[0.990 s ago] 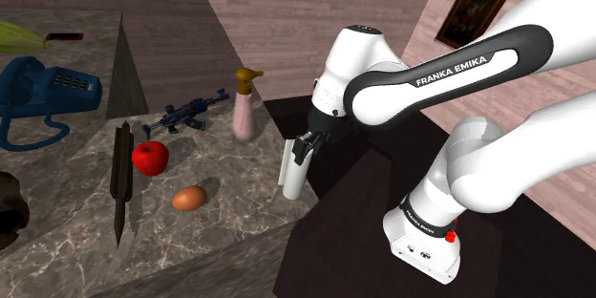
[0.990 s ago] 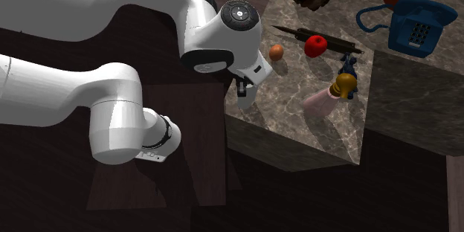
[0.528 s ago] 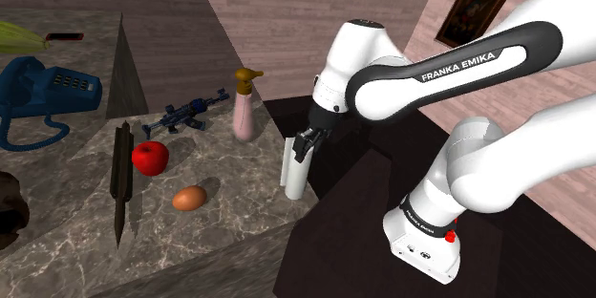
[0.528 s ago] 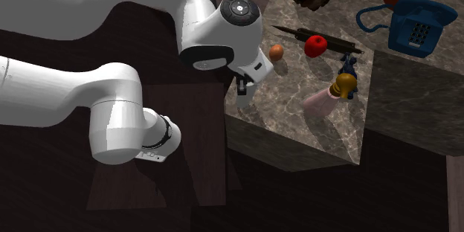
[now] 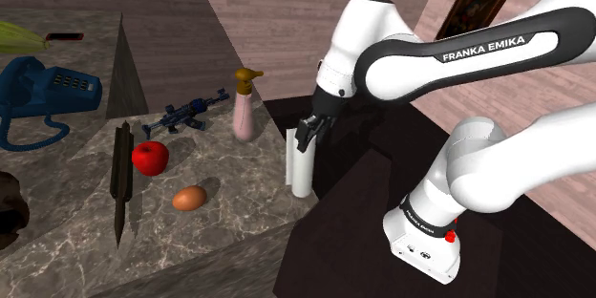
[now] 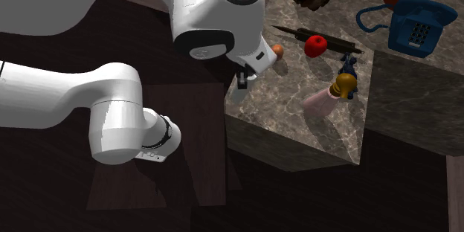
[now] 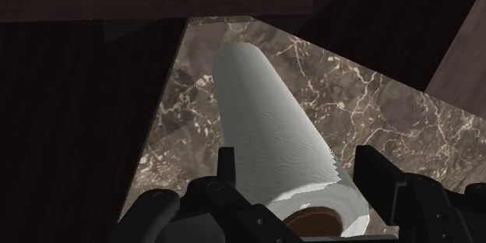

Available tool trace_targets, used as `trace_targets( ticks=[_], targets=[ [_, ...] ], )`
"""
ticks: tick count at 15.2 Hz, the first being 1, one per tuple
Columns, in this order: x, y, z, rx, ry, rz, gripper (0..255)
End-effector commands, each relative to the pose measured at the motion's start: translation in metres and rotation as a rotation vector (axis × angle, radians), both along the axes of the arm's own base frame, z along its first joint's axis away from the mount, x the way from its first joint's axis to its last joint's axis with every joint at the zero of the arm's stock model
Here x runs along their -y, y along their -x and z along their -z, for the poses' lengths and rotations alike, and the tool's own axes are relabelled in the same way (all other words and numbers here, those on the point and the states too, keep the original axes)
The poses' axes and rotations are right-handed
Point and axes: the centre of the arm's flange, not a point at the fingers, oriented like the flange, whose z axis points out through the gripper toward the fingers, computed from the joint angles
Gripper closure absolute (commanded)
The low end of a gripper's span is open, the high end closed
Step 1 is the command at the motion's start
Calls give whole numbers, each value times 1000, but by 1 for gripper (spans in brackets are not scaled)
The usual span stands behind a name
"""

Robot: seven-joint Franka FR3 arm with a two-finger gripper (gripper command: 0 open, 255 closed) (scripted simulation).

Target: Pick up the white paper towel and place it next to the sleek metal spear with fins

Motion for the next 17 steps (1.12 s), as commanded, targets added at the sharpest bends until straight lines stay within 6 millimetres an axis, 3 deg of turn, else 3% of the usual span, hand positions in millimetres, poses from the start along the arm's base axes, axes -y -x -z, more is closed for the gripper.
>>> trace_targets(
  ticks=[1, 17],
  targets=[
    [2, -1, -12, 0, 0, 0, 255],
    [2, -1, -97, 0, 0, 0, 255]
  ],
)
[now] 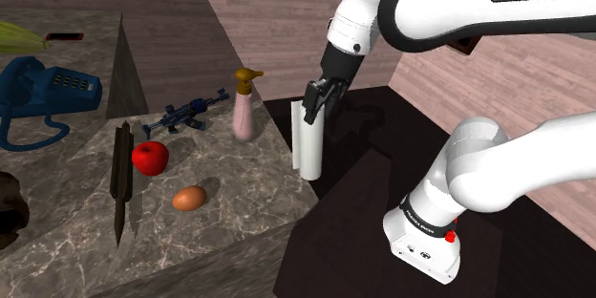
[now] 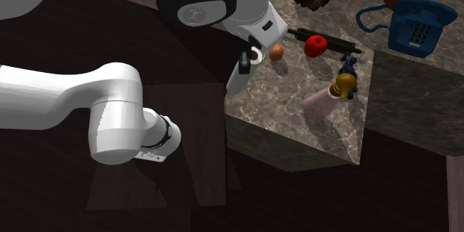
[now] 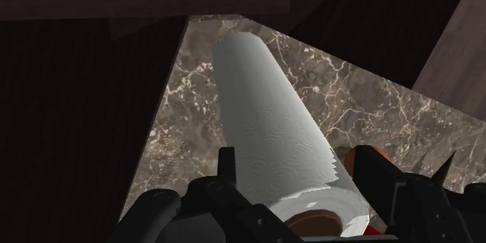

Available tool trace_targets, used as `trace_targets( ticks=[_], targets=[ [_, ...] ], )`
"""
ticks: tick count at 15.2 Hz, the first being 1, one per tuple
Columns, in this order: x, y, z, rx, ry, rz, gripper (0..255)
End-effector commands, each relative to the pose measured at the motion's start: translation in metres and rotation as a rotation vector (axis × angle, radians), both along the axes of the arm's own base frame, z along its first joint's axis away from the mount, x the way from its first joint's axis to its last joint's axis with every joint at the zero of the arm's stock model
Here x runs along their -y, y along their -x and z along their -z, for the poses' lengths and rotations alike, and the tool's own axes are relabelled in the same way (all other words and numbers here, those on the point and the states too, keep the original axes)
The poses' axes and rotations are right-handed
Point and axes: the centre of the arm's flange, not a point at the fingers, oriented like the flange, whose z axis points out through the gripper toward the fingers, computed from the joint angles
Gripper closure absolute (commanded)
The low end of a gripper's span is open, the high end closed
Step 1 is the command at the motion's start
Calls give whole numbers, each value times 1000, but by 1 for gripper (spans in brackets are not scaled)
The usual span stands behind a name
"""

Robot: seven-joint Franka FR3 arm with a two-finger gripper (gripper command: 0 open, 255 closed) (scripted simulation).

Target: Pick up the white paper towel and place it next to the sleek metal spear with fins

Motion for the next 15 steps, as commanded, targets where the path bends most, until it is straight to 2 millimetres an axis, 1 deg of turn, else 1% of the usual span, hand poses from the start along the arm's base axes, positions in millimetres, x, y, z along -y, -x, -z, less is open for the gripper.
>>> trace_targets(
  ticks=[1, 15],
  targets=[
    [0, 0, -11, 0, 0, 0, 255],
    [0, 0, -85, 0, 0, 0, 255]
  ],
)
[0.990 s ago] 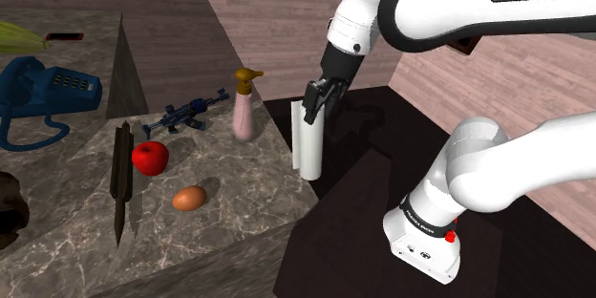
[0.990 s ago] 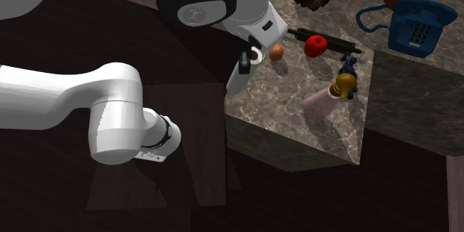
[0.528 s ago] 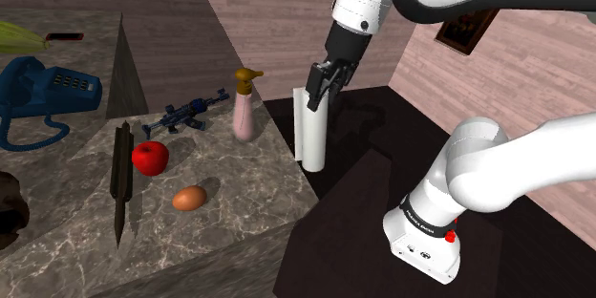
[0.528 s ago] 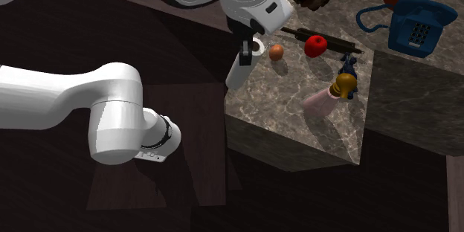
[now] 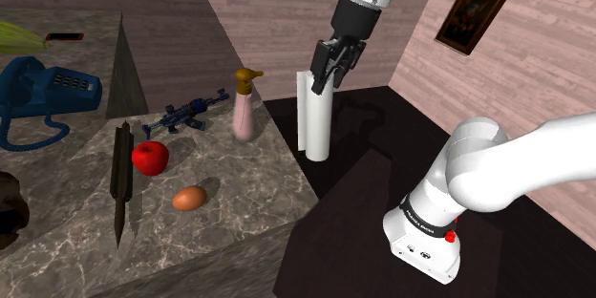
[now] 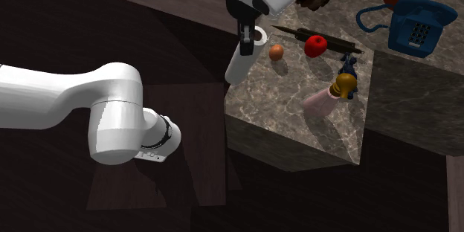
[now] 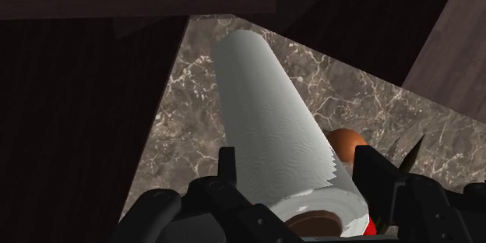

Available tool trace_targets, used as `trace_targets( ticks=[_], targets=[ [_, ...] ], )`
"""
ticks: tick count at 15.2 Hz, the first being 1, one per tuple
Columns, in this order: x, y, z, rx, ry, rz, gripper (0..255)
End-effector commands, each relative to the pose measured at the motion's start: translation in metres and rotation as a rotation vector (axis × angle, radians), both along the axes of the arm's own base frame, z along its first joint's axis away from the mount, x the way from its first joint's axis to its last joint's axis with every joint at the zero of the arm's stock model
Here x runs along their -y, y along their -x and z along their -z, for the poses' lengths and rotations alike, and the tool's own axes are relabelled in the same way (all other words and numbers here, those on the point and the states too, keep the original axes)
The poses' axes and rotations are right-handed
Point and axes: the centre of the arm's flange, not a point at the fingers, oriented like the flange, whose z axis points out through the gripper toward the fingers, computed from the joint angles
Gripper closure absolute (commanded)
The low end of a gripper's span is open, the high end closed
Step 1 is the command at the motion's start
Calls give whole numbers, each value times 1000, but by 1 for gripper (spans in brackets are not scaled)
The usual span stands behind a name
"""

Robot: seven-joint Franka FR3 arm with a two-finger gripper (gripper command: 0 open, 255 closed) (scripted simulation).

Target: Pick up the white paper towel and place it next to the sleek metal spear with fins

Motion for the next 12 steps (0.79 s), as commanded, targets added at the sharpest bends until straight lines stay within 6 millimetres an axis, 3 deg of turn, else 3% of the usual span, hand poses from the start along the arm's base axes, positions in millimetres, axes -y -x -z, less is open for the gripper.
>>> trace_targets(
  ticks=[1, 11, 12],
  targets=[
    [0, -1, -11, 0, 0, 0, 255],
    [0, -1, -63, 0, 0, 0, 255],
    [-8, -11, -63, 0, 0, 0, 255]
  ],
)
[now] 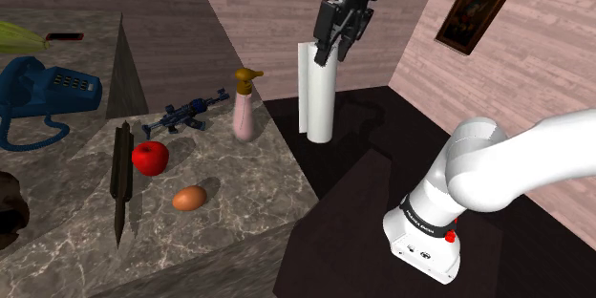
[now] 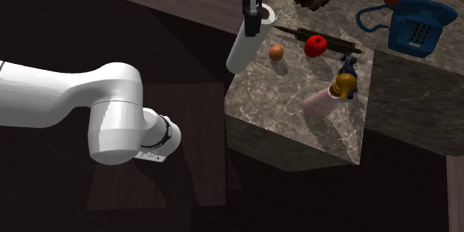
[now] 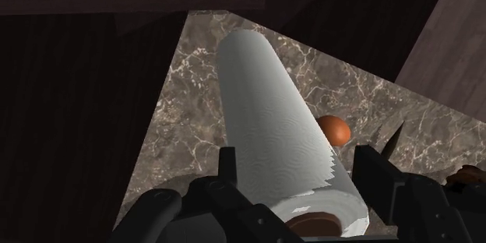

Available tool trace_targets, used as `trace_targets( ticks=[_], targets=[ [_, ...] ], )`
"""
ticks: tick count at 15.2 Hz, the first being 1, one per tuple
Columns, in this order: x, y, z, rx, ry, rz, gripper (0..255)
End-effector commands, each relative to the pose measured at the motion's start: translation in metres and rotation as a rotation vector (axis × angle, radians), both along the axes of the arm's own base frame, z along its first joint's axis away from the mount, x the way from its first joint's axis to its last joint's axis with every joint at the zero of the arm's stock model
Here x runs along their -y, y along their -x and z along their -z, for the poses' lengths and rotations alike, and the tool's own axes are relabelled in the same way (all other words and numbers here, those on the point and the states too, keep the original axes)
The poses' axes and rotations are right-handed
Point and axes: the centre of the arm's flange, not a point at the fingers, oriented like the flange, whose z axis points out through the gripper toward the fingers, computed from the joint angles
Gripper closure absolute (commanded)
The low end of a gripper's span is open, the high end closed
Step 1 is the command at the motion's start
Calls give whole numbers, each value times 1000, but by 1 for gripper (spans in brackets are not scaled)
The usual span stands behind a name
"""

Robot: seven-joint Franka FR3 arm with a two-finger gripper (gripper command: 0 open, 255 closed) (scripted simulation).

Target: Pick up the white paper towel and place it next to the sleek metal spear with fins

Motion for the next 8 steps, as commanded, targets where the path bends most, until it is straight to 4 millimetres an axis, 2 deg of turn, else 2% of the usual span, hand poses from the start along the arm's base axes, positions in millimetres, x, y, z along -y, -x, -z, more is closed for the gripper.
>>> trace_targets(
  ticks=[1, 8],
  targets=[
    [-12, -15, -2, -1, 0, 0, 255],
    [-66, -90, -3, -1, 0, 0, 255]
  ],
)
